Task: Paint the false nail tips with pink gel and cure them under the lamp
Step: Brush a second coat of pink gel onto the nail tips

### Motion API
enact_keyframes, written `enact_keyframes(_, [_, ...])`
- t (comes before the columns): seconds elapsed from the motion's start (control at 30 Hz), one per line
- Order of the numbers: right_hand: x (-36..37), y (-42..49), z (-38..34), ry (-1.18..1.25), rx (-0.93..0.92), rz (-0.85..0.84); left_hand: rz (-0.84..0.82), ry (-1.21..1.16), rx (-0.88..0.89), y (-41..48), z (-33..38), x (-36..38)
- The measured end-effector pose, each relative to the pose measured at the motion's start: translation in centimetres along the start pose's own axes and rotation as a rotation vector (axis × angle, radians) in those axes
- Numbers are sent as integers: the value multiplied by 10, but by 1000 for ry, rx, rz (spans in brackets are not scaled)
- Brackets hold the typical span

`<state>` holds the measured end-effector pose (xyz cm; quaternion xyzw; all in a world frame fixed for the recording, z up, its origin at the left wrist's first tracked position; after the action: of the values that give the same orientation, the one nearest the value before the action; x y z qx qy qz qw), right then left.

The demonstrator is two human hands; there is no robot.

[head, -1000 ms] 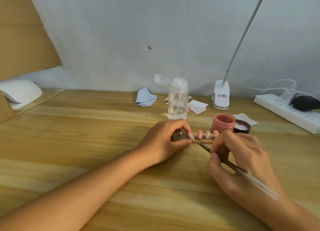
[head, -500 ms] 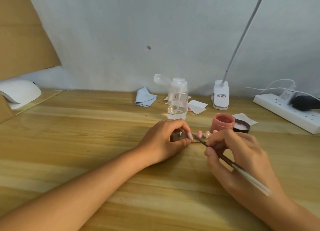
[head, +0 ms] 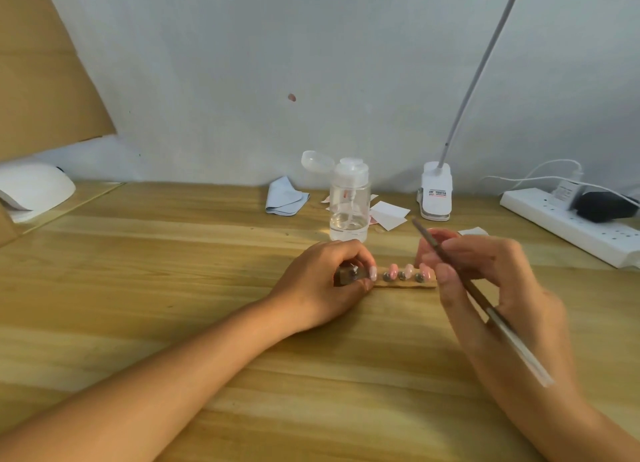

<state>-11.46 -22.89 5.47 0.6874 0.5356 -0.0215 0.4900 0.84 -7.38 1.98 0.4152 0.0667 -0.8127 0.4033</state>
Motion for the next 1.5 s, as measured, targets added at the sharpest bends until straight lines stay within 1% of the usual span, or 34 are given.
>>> enact_keyframes(0.07, [-3,11,5,-29,46,32,4,-1,11,-1,1,0])
enact_keyframes(0.1, [-2,20,13,-10,116,-30,5,-1,17,-1,2,0])
enact_keyframes(0.17, [10,31,33,40,265,-280,5,0,31,-2,4,-1])
enact_keyframes(0.2, [12,28,33,-1,233,-332,2,-1,40,-2,5,-1])
enact_keyframes(0.23, [10,21,20,-63,143,-313,-3,-3,47,-2,6,-1])
enact_keyframes(0.27, [9,15,9,-111,82,-236,-9,-3,50,-2,6,0])
enact_keyframes(0.3, [9,8,-2,-163,11,-215,-14,-2,49,-1,6,0])
enact_keyframes(0.33, [11,-1,-9,-191,-38,-243,-15,0,47,-1,6,-1])
enact_keyframes(0.4, [16,0,-5,-237,-75,-262,-4,10,43,0,5,-1])
enact_keyframes(0.47, [16,5,1,-224,-61,-272,1,15,35,0,3,-1])
enact_keyframes(0.67, [22,4,3,-248,-105,-292,-7,6,28,1,1,0])
enact_keyframes(0.73, [21,4,4,-217,-104,-297,-12,2,35,1,2,0])
enact_keyframes(0.9, [18,5,4,-179,-83,-264,3,2,21,1,-2,0])
enact_keyframes(1.07, [22,4,3,-204,-101,-311,-5,-7,36,1,-1,1])
enact_keyframes(1.2, [17,4,4,-157,-93,-264,-4,-8,37,1,-1,1])
enact_keyframes(1.37, [22,4,5,-192,-88,-307,-2,-15,34,2,-2,1])
enact_keyframes(1.5, [18,4,2,-149,-96,-276,-2,-1,32,2,-1,1])
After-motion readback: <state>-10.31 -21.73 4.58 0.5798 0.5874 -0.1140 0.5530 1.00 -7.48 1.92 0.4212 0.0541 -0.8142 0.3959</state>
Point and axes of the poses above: each hand's wrist, its own y-axis towards the middle knuckle, its own x-axis out of the palm, z = x × y, the point moved 5 cm from there along y, towards the middle knuckle, and after that the axes turned 14 degrees about -z, right-handed, at the moved point
